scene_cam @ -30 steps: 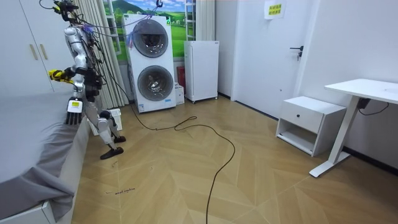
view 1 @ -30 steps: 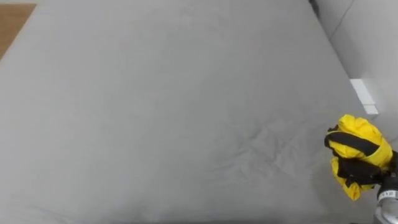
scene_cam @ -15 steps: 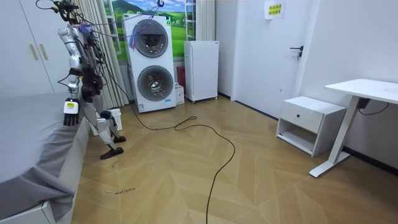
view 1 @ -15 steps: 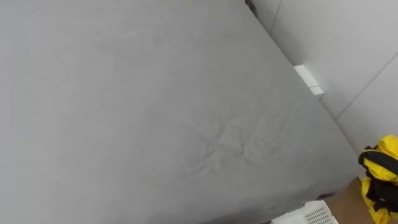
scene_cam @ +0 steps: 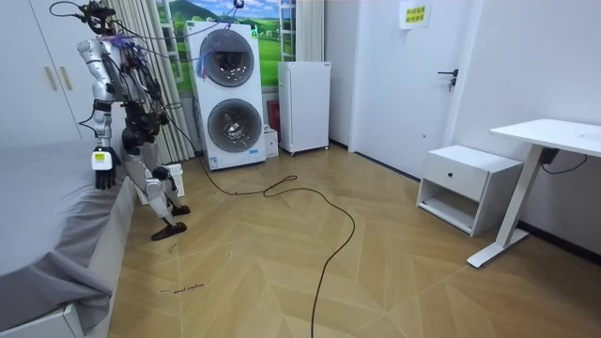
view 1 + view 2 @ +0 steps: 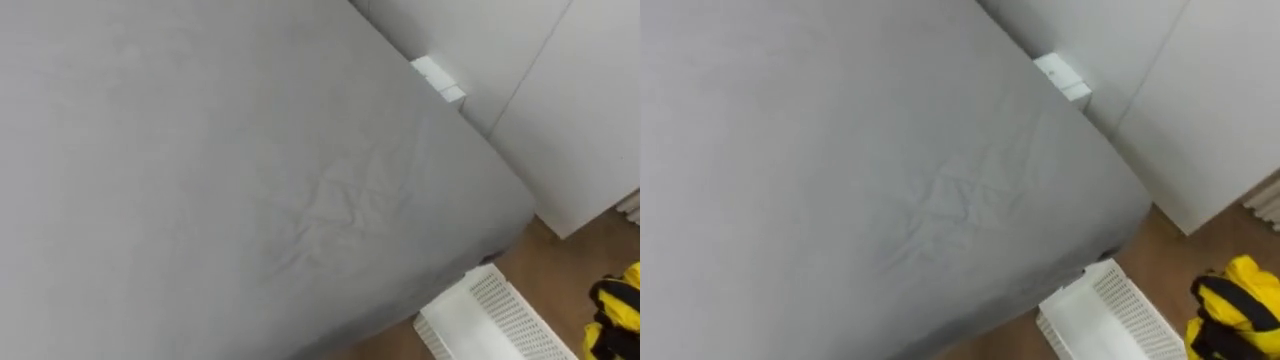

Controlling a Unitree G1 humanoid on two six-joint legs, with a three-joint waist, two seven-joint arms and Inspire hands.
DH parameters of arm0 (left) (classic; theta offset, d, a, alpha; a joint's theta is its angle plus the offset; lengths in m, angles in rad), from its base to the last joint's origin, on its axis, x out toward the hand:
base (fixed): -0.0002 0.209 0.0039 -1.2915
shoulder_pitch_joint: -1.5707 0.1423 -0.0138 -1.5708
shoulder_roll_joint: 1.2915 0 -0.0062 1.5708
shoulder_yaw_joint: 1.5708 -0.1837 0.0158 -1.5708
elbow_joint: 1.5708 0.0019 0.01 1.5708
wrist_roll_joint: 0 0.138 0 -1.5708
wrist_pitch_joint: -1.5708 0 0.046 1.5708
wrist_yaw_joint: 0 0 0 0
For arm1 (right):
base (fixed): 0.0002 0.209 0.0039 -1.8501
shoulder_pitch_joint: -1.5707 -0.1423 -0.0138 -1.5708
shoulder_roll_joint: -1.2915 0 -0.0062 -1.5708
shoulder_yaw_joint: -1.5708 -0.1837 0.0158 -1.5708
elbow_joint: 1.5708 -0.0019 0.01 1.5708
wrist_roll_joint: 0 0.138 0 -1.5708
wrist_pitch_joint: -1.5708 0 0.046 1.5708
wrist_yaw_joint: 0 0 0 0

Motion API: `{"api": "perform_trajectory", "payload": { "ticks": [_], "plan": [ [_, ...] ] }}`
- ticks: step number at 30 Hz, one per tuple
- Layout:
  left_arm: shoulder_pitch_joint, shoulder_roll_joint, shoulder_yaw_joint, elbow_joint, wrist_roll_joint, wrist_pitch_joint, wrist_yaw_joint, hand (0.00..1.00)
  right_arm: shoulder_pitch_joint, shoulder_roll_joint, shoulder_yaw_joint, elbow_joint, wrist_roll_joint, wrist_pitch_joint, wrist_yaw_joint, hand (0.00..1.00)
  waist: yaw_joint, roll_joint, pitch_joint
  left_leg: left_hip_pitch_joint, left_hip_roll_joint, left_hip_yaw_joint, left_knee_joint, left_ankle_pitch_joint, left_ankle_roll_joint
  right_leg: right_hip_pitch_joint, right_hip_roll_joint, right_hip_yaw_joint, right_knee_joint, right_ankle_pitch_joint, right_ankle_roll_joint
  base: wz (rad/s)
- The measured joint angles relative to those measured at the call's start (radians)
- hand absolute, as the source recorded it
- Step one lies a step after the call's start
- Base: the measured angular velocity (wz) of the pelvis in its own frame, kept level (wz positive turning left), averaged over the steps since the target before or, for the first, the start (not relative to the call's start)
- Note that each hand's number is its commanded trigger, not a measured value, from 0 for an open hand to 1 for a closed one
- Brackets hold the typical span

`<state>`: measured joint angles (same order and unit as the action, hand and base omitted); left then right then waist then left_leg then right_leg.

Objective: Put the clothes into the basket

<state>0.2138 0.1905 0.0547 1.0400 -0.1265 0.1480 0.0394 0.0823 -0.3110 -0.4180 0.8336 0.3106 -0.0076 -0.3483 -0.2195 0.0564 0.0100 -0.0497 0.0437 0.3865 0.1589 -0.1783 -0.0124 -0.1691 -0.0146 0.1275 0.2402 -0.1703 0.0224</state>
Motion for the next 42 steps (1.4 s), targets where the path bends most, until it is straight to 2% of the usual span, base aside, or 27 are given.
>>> {"api": "perform_trajectory", "payload": {
  "ticks": [4, 7, 9, 11, 12, 13, 14, 15, 21, 34, 38, 41, 42],
  "plan": [
    [-0.024, 0.0, -0.02, 0.009, -0.025, 0.0, -0.002, 0.0, -0.051, 0.0, 0.0, 0.057, 0.003, -0.005, 0.001, 1.0, -0.006, 0.038, 0.0016, -0.056, -0.003, 0.001, 0.011, 0.006, 0.01, -0.07, 0.0, 0.01, 0.035, 0.002, 0.001, -0.12],
    [-0.051, -0.007, -0.023, 0.027, -0.038, -0.002, -0.003, 0.0, -0.088, -0.007, 0.001, 0.098, 0.004, -0.031, 0.001, 1.0, -0.004, 0.068, 0.004, -0.096, -0.002, 0.007, 0.017, 0.012, 0.018, -0.115, -0.001, 0.01, 0.055, 0.002, 0.0, 0.0],
    [-0.071, -0.008, -0.042, 0.035, -0.04, -0.003, -0.003, 0.0, -0.116, -0.015, 0.003, 0.125, 0.0, -0.043, 0.001, 1.0, 0.0, 0.088, 0.0019, -0.135, -0.001, 0.007, 0.034, 0.013, 0.019, -0.156, -0.003, 0.007, 0.074, 0.003, -0.001, 0.0],
    [-0.09, -0.008, -0.064, 0.054, -0.04, -0.012, -0.001, 0.0, -0.138, -0.016, 0.004, 0.153, -0.002, -0.05, 0.0, 1.0, 0.008, 0.097, 0.0034, -0.157, 0.0, 0.008, 0.043, 0.014, 0.02, -0.182, -0.003, 0.007, 0.09, 0.002, -0.002, -0.02],
    [-0.099, -0.008, -0.076, 0.063, -0.043, -0.021, -0.001, 0.0, -0.155, -0.015, 0.005, 0.171, -0.003, -0.05, 0.0, 0.93, 0.013, 0.101, 0.0022, -0.168, 0.0, 0.009, 0.045, 0.016, 0.021, -0.2, -0.002, 0.009, 0.093, 0.003, -0.002, -0.04],
    [-0.101, -0.008, -0.079, 0.064, -0.049, -0.025, -0.001, 0.0, -0.163, -0.016, 0.005, 0.178, -0.002, -0.05, 0.0, 0.68, 0.014, 0.104, 0.0036, -0.172, -0.001, 0.01, 0.045, 0.017, 0.022, -0.204, -0.002, 0.01, 0.097, 0.003, -0.002, -0.06],
    [-0.104, -0.008, -0.087, 0.07, -0.065, -0.034, -0.001, 0.0, -0.172, -0.016, 0.006, 0.182, -0.001, -0.05, -0.001, 0.0, 0.019, 0.107, 0.0023, -0.181, -0.003, 0.011, 0.045, 0.019, 0.022, -0.224, -0.003, 0.014, 0.108, 0.0, -0.003, -0.09],
    [-0.107, -0.007, -0.102, 0.076, -0.08, -0.046, 0.002, 0.0, -0.187, -0.017, 0.008, 0.2, 0.003, -0.057, -0.002, 0.0, 0.026, 0.108, 0.002, -0.188, -0.003, 0.016, 0.045, 0.019, 0.022, -0.233, -0.002, 0.017, 0.113, 0.0, -0.003, -0.12],
    [-0.113, -0.007, -0.14, 0.08, -0.1, -0.067, 0.016, 0.0, -0.251, -0.045, 0.05, 0.299, 0.041, -0.07, -0.006, 0.0, 0.037, 0.112, 0.0017, -0.22, -0.003, 0.01, 0.048, 0.024, 0.023, -0.264, -0.004, 0.011, 0.126, -0.001, -0.006, 0.03],
    [-0.113, -0.006, -0.158, 0.081, -0.119, -0.072, 0.018, 0.0, -0.256, -0.053, 0.052, 0.303, 0.069, -0.071, -0.011, 0.0, 0.037, 0.11, 0.0039, -0.223, -0.003, 0.006, 0.047, 0.024, 0.023, -0.262, -0.005, 0.008, 0.12, -0.002, -0.006, 0.01],
    [-0.112, -0.004, -0.158, 0.079, -0.119, -0.074, 0.018, 0.0, -0.245, -0.061, 0.052, 0.304, 0.079, -0.082, -0.011, 0.0, 0.034, 0.11, 0.0042, -0.218, -0.003, -0.009, 0.047, 0.024, 0.023, -0.247, -0.005, -0.003, 0.111, -0.002, -0.006, 0.08],
    [-0.111, 0.001, -0.157, 0.073, -0.118, -0.076, 0.018, 0.0, -0.239, -0.062, 0.04, 0.305, 0.09, -0.087, -0.011, 0.0, 0.031, 0.105, 0.0072, -0.208, -0.004, -0.031, 0.046, 0.025, 0.023, -0.224, -0.01, -0.023, 0.099, -0.002, -0.007, 0.18],
    [-0.107, 0.004, -0.156, 0.066, -0.119, -0.083, 0.018, 0.0, -0.238, -0.062, 0.039, 0.305, 0.113, -0.093, -0.01, 0.0, 0.034, 0.099, 0.0109, -0.203, -0.004, -0.035, 0.046, 0.024, 0.023, -0.216, -0.011, -0.028, 0.096, -0.002, -0.007, 0.15]
  ]
}}
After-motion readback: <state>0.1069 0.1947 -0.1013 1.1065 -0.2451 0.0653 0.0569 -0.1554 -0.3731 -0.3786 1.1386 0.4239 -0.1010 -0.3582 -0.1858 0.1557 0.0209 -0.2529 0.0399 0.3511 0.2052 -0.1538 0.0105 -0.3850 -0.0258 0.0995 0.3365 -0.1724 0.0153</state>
